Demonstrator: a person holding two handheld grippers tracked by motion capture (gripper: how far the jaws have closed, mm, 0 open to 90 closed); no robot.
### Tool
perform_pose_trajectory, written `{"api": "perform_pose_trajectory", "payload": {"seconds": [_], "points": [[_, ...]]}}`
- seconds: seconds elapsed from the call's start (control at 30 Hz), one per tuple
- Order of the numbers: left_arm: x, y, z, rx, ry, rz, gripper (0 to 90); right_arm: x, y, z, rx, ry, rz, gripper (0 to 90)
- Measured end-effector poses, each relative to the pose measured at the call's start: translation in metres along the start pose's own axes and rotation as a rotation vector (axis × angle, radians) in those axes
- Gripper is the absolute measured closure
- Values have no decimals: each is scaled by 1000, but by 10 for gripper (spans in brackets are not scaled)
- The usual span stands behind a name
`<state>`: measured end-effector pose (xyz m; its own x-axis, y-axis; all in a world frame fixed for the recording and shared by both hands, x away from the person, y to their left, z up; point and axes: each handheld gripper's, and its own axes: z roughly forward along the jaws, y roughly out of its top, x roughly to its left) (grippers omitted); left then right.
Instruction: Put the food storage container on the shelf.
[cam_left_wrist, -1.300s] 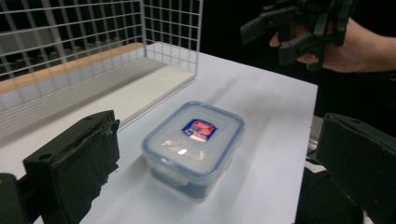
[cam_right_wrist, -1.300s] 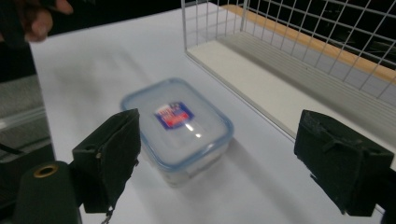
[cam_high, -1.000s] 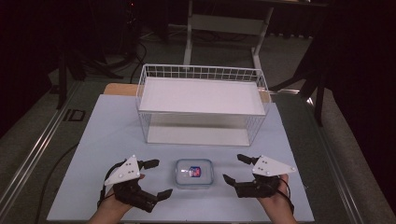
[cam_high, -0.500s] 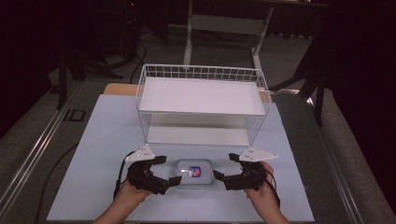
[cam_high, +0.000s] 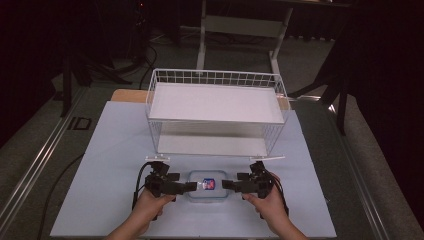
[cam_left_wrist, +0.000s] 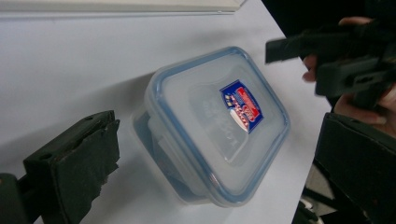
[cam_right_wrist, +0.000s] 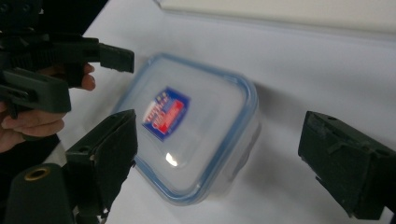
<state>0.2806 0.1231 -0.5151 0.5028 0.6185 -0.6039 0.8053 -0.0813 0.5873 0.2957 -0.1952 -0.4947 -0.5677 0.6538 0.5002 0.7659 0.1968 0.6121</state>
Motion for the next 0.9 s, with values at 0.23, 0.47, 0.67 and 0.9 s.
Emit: {"api": "perform_pose_trajectory", "payload": {"seconds": [0.23,0.47,0.67,0.9], "points": [[9,-6,9,44,-62,-94,61,-13,-4,16,63,58,132,153],[14,-10,16,78,-93,-153,248,-16,-6,23,110,79,188,220],[14,-12,17,81,-85,-175,360,-18,-9,26,123,98,222,348],[13,-13,14,89,-82,-174,414,-17,-9,25,140,121,275,422]]}}
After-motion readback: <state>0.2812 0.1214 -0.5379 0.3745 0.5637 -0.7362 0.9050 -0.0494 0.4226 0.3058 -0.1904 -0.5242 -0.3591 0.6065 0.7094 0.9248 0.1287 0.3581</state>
